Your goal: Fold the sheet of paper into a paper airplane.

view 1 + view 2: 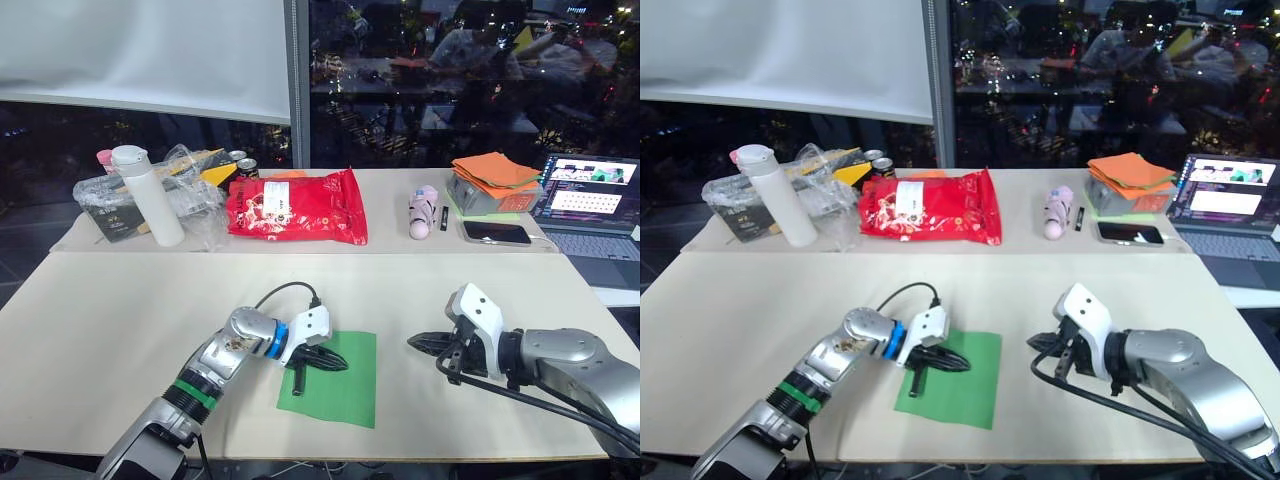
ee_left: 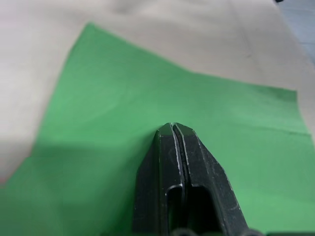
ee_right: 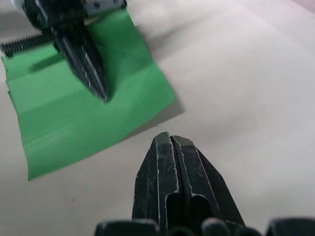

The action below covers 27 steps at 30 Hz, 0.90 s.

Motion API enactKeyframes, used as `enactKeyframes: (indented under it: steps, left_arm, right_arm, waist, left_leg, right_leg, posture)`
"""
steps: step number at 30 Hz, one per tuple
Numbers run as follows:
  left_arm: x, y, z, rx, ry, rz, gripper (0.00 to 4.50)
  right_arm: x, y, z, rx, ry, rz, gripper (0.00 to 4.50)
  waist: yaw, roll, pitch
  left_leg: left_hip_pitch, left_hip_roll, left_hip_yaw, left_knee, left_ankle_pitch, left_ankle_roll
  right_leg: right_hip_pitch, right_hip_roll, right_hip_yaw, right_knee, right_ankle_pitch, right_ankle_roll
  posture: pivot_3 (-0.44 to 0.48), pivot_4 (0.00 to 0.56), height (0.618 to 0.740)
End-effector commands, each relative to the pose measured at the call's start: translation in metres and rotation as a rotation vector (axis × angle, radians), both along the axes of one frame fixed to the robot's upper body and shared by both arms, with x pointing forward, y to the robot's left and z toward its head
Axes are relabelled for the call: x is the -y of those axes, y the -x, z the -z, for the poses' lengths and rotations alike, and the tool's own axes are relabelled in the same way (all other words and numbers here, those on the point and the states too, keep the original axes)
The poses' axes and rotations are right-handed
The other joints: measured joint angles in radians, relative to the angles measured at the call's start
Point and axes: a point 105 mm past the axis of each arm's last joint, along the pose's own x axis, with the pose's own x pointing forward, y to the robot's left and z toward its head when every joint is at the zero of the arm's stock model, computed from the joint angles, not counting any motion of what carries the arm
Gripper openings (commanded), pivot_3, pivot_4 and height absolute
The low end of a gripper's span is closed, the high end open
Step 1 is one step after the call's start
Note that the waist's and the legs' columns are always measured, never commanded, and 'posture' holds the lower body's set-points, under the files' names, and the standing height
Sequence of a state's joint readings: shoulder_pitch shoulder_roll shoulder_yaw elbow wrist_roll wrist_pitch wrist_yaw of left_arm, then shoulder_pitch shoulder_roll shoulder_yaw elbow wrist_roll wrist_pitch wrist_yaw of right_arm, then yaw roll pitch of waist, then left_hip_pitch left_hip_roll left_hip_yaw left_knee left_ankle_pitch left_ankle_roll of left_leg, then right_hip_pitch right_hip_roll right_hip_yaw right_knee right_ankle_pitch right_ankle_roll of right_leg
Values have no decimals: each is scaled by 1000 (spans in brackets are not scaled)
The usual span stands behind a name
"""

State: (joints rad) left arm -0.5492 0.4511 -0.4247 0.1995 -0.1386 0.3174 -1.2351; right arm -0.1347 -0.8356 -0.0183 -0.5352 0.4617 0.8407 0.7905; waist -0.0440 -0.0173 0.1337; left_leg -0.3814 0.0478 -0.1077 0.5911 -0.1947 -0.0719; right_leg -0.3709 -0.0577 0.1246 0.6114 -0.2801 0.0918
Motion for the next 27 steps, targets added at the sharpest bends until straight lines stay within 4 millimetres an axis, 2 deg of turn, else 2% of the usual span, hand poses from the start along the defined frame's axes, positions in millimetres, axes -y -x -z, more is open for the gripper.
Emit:
enactKeyframes:
  steps: [1, 4, 8, 14, 16, 20, 24, 27]
  left_arm:
    - [-9, 1, -11, 32, -16, -43, 0]
    - [-15, -3, -5, 24, -48, -124, 0]
    - [-7, -1, -2, 3, -19, -180, 0]
    - [3, 6, -3, -9, 10, -187, 0]
    - [3, 8, -1, -17, 5, -187, 0]
    - [-1, 7, 6, -28, -15, -206, 0]
    - [-1, 6, 7, -30, -17, -209, 0]
    - [-4, 4, 8, -29, -24, -214, 0]
  right_arm:
    - [-4, -17, 18, 33, 53, 83, 22]
    - [-10, -31, 18, 70, 69, 132, 22]
    - [-22, -43, 10, 89, 0, 202, 22]
    - [-21, -35, 2, 32, -59, 217, 1960]
    - [-27, -25, 3, -52, -128, 207, 2618]
    - [-40, -10, 16, -165, -158, 213, 2618]
    - [-40, -12, 31, -211, -168, 297, 2618]
    - [-35, -18, 33, -217, -183, 356, 2618]
  waist:
    - [-6, 0, 0]
    - [-1, 3, 0]
    - [1, 3, 0]
    - [12, 3, 0]
    - [10, 3, 0]
    - [1, 3, 0]
    - [1, 3, -1]
    - [1, 3, -1]
  left_leg:
    - [1, 0, 0, 0, 0, 0]
    - [0, 0, 0, 0, 0, 0]
    - [0, 0, 0, 0, 0, 0]
    - [-1, -1, -1, 0, 0, 0]
    - [0, -1, -1, 0, 0, 0]
    - [1, 0, -1, 0, 0, 0]
    - [1, 0, -1, 0, 0, 0]
    - [1, 0, -1, 0, 0, 0]
  right_leg:
    - [0, 0, 0, 0, 0, 0]
    - [0, 0, 0, 0, 0, 0]
    - [1, 0, 0, 0, 0, 1]
    - [1, 0, 0, 0, 1, 0]
    - [1, 0, 0, 0, 1, 0]
    - [1, 0, 0, 1, 0, 0]
    - [1, 0, 0, 1, 0, 0]
    - [1, 0, 0, 1, 0, 0]
  posture:
    - [0, 150, 732]
    - [0, 150, 732]
    - [0, 150, 732]
    - [0, 150, 732]
    - [0, 150, 732]
    - [0, 150, 732]
    - [0, 150, 732]
    - [0, 150, 732]
